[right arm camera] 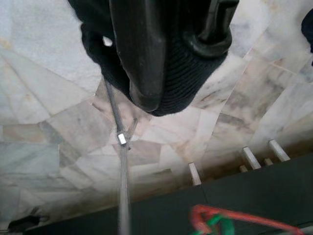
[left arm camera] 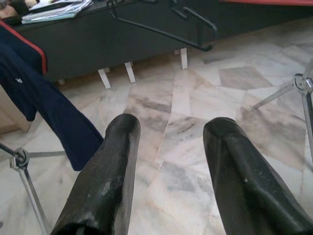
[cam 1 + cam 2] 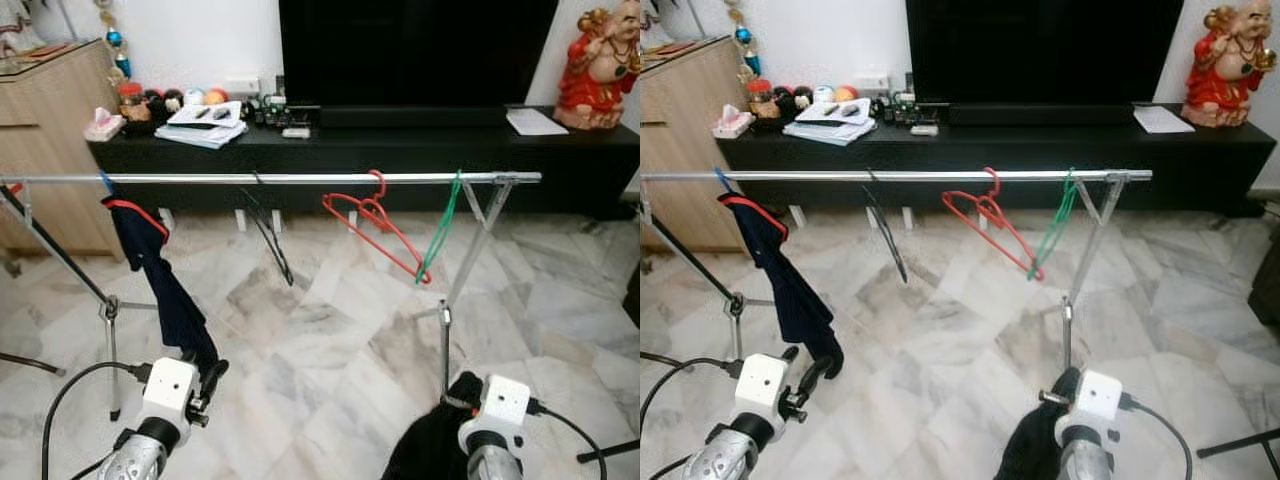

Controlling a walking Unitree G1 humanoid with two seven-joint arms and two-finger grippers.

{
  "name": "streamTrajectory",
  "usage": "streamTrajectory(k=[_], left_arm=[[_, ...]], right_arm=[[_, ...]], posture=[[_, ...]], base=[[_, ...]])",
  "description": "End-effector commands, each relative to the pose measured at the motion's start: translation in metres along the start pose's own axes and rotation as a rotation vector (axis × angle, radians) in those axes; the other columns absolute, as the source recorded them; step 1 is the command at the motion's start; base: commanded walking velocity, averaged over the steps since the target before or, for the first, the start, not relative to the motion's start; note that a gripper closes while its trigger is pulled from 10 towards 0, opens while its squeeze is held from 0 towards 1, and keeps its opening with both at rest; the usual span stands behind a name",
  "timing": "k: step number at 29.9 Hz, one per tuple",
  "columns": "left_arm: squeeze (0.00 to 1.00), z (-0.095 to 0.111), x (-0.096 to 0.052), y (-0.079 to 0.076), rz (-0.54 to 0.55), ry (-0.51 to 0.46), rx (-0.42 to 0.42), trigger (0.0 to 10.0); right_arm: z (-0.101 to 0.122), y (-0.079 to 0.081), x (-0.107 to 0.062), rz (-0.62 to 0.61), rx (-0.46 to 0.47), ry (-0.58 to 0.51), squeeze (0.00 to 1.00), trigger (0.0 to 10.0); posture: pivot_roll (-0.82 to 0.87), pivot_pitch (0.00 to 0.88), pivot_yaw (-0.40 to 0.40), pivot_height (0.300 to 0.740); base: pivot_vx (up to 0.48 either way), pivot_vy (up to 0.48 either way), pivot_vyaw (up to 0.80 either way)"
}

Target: Hang hanger

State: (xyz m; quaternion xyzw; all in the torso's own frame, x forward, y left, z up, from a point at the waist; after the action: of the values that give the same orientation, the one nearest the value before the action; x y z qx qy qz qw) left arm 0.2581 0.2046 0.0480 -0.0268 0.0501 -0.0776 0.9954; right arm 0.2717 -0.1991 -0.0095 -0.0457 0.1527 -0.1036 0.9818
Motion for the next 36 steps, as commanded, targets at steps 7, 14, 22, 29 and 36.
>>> streamTrajectory(k=[7,14,22,29,36], left_arm=[[0.00,0.011,0.005,0.016,0.022,-0.009,0.029,10.0],[0.00,0.032,0.009,0.026,0.047,-0.071,-0.005,10.0],[0.00,0.054,0.013,0.033,0.088,-0.145,-0.104,10.0],[0.00,0.055,0.001,0.039,0.126,-0.149,-0.128,10.0],[0.00,0.053,0.007,0.022,0.103,-0.153,-0.159,10.0]], right_arm=[[0.017,0.018,0.009,0.045,0.010,-0.039,0.00,10.0],[0.026,0.023,0.017,0.069,-0.001,-0.044,0.00,10.0],[0.040,0.029,0.023,0.097,-0.006,-0.082,0.00,10.0],[0.038,0.038,0.020,0.142,-0.025,-0.086,0.00,10.0],[0.044,0.026,0.022,0.131,-0.037,-0.126,0.00,10.0]], posture=[[0.12,0.000,0.065,0.740],[0.15,0.000,0.062,0.740],[0.15,0.000,0.034,0.740],[0.14,0.000,0.014,0.740],[0.10,0.000,-0.003,0.740]], base=[[0.000,0.149,0.00],[0.000,0.000,0.00],[0.000,0.000,0.00],[0.000,0.000,0.00],[0.000,0.000,0.00]])
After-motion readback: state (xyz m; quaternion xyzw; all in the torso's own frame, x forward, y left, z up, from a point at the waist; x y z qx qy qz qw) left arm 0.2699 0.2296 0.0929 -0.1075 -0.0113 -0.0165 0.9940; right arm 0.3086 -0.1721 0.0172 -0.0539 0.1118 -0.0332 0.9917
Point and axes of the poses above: a point about 5 cm out from each wrist's last joint towards the gripper, its own x axis pointing out of the wrist towards the gripper, its own z axis along the axis of the wrist's last joint, y = z × x, the point moved 1 cm from there along x, pointing out of the wrist towards the gripper, and after that the axes turned 14 degrees about -x, right-handed, at the moved point
